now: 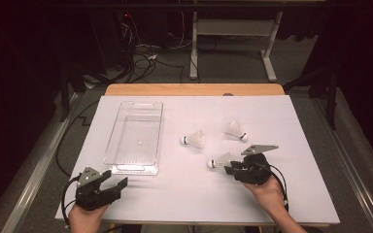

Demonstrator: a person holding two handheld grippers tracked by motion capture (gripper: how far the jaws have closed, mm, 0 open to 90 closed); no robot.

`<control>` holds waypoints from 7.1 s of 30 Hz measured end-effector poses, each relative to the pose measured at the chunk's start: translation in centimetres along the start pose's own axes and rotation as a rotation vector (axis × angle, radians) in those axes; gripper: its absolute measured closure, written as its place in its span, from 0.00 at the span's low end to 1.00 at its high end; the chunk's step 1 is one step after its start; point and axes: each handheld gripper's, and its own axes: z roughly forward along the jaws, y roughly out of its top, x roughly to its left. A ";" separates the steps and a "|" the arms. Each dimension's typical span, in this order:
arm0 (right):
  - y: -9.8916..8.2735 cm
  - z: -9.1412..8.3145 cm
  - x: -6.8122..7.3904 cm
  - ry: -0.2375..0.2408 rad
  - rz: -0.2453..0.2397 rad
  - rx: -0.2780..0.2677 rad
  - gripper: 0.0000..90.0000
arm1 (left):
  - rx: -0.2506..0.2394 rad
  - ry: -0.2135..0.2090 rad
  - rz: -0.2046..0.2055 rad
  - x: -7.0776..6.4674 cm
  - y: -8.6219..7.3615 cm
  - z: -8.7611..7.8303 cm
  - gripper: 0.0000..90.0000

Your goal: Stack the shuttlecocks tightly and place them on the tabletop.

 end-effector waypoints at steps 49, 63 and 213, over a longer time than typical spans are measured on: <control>1.1 -0.1 -0.3 0.064 -0.038 0.003 1.00 | 0.014 -0.005 0.014 -0.1 0.3 0.5 0.35; 1.9 0.0 -1.0 0.067 -0.009 -0.007 1.00 | 0.010 -0.008 0.010 -0.1 0.3 0.4 0.35; 9.3 6.9 -0.4 0.133 -0.005 0.055 1.00 | 0.014 -0.010 0.019 -0.1 0.4 0.7 0.35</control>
